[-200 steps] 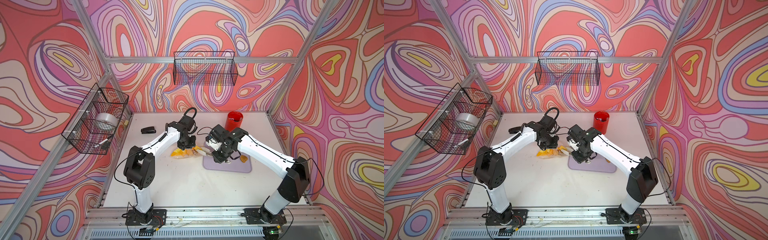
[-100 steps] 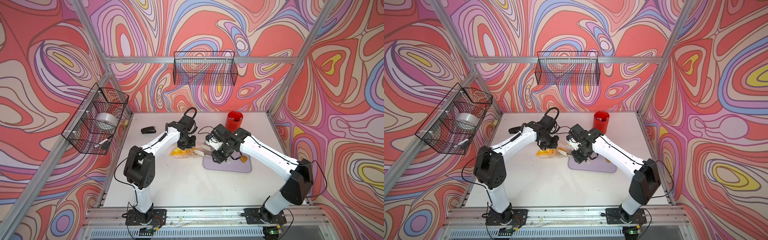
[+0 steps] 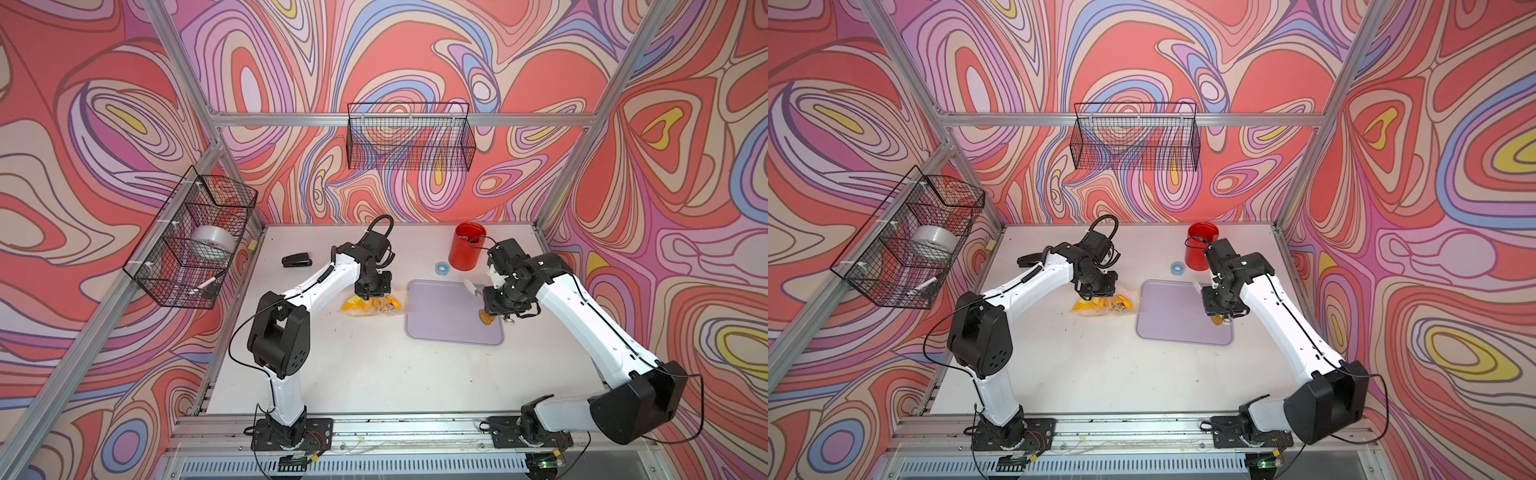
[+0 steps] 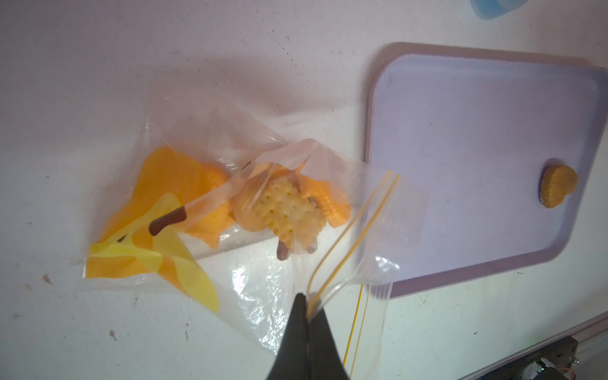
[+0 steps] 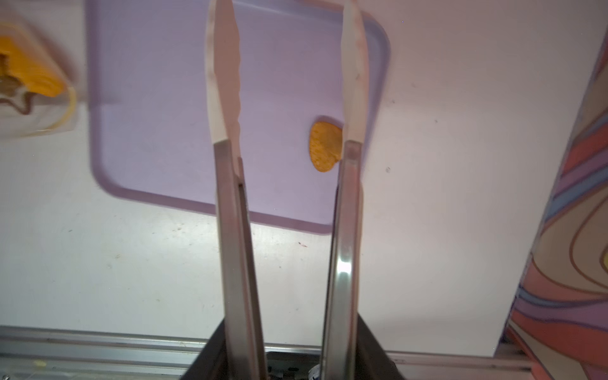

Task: Put the cookies into a resealable bag to prevent moisture
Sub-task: Adjust the cookie on the tray.

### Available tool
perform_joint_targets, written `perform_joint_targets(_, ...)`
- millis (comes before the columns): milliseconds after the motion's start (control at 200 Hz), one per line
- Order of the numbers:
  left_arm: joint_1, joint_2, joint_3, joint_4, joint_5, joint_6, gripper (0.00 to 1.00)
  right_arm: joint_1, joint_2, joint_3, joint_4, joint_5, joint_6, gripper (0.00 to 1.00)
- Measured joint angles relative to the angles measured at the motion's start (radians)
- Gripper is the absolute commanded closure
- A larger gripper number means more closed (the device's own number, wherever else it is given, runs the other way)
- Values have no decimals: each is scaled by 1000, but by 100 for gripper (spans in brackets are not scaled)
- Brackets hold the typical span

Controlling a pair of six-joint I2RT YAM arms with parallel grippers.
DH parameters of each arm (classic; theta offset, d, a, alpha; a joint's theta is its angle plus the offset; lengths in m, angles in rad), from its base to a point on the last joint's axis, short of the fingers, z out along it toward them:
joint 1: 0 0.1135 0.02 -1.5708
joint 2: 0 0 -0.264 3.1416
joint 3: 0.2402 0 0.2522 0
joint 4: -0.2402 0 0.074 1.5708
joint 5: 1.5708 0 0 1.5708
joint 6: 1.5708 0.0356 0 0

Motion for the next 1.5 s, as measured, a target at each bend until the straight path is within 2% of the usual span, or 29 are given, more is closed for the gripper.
perform_joint_targets(406,0,0,-20,5,0,1,100,-9,40,-165,12,29,114,54)
perform_joint_targets(526,0,0,-20,6,0,2,100,-9,41,-180,23,2,114,55)
perform_joint_targets(821,0,0,-20,12,0,5,100,-9,41,-185,66,-160,78,55)
perform_joint_targets(1122,0,0,-20,13,1,4,100,-9,39,-143,37,-127,57,54)
perform_joint_targets(1497,0,0,-20,17,8,4,100,-9,39,-201,34,-163,43,52)
